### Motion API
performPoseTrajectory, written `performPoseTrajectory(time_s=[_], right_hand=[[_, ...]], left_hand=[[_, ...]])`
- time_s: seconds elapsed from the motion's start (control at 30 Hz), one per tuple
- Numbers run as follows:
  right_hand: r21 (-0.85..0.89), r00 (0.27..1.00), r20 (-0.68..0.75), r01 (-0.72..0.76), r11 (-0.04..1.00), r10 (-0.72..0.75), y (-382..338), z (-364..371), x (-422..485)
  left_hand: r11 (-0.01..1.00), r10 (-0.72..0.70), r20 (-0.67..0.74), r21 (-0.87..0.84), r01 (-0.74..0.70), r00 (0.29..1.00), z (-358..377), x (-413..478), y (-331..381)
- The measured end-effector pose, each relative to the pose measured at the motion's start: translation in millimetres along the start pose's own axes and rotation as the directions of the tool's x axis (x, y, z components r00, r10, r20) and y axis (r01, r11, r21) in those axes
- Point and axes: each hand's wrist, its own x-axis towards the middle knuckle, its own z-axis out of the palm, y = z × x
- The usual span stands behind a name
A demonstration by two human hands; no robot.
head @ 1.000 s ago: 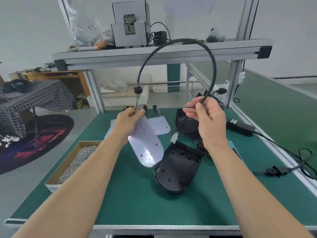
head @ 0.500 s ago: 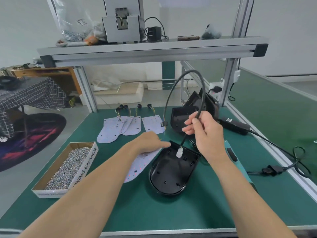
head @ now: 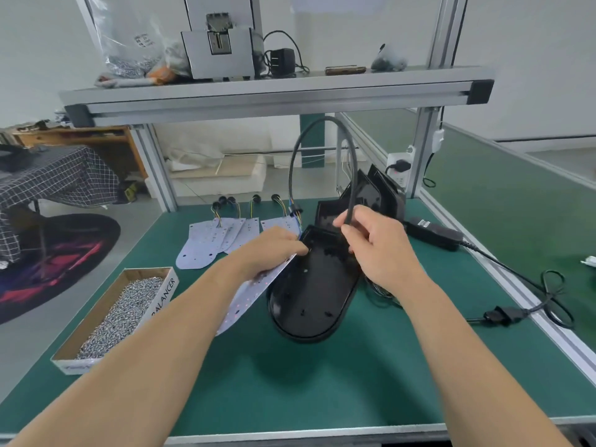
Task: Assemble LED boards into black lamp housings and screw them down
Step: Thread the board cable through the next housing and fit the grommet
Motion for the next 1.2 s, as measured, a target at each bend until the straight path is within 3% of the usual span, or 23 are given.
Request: performPoseTrajectory(time_s=[0.07,0.1,0.13,0.2,0.23,0.27,0.33,0.4,0.43,0.47,0.5,0.57,0.63,0.7,0.77,0.83,0.9,0.97,1.07,1.13,1.2], right_hand=[[-0.105,0.975,-0.176,0.12,0.987,-0.137,-2,-3,1],[0.039,0.967,-0.233,0.115,0.993,-0.103,-3,-5,1],[0.294,0.974,-0.226,0.04,0.955,0.029,-5,-6,3],[0.688,0.963,0.01,-0.203,0.697,0.27,-8,-5,3],[0.739,0.943,0.174,-0.316,0.595,0.284,-9,-1,1],[0.732,0.921,0.298,-0.388,0.559,0.25,-8,5,-3],[0.686,0.894,0.399,-0.44,0.579,0.205,-11,15,-9],[0.498,0.931,0.308,-0.332,0.801,0.195,-7,20,-11],[0.255,0.956,0.235,-0.233,0.939,0.174,-2,18,-10],[-0.081,0.977,0.161,-0.13,0.988,0.142,6,14,-8],[-0.378,0.988,0.077,-0.093,0.921,0.131,15,7,-6],[-0.598,0.968,-0.068,-0.232,0.767,0.24,30,-13,-2],[-0.672,0.908,-0.058,-0.344,0.656,0.416,43,-29,3],[-0.723,0.863,0.004,-0.347,0.597,0.505,42,-31,6],[-0.574,0.912,-0.024,-0.347,0.741,0.408,29,-25,11],[-0.309,0.966,-0.113,-0.255,0.916,0.23,1,-18,20],[-0.177,0.986,-0.148,-0.103,0.979,0.077,-34,-14,33],[-0.183,0.992,-0.119,0.027,0.983,-0.049,-67,-11,46],[-0.306,0.992,0.054,0.123,0.944,-0.112,-102,-10,65],[-0.434,0.958,0.287,0.148,0.889,-0.019,-114,-10,76],[-0.511,0.904,0.422,0.172,0.842,0.072,-120,-9,81]], left_hand=[[0.994,0.058,0.01,-0.089,-0.057,0.998,-10,-6,2],[0.984,0.077,-0.006,-0.162,-0.077,0.997,-14,-9,2],[0.968,0.09,-0.025,-0.234,-0.093,0.996,-18,-12,2],[0.941,0.115,-0.052,-0.314,-0.126,0.992,-23,-17,2],[0.932,0.128,-0.06,-0.335,-0.141,0.99,-24,-18,4],[0.926,0.137,-0.065,-0.346,-0.151,0.988,-23,-19,4],[0.924,0.133,-0.073,-0.352,-0.15,0.988,-23,-19,4],[0.922,0.107,-0.091,-0.364,-0.133,0.99,-26,-19,0],[0.919,0.088,-0.106,-0.375,-0.122,0.99,-29,-21,-3],[0.911,0.064,-0.134,-0.396,-0.113,0.989,-33,-22,-8],[0.897,0.032,-0.173,-0.43,-0.105,0.984,-38,-24,-12],[0.866,-0.044,-0.269,-0.49,-0.097,0.962,-48,-28,-23],[0.862,-0.113,-0.324,-0.503,-0.069,0.939,-57,-31,-35],[0.915,-0.111,-0.364,-0.401,-0.048,0.925,-59,-32,-43],[0.97,-0.039,-0.379,-0.235,-0.055,0.924,-54,-33,-43],[0.998,0.036,-0.379,-0.03,-0.051,0.925,-43,-32,-37],[0.985,0.122,-0.35,0.155,-0.072,0.929,-33,-29,-29],[0.944,0.198,-0.29,0.315,-0.102,0.936,-27,-29,-24],[0.872,0.295,-0.207,0.457,-0.174,0.933,-23,-33,-16],[0.826,0.321,-0.178,0.533,-0.183,0.93,-22,-35,-12],[0.829,0.311,-0.165,0.528,-0.182,0.936,-23,-36,-12]])
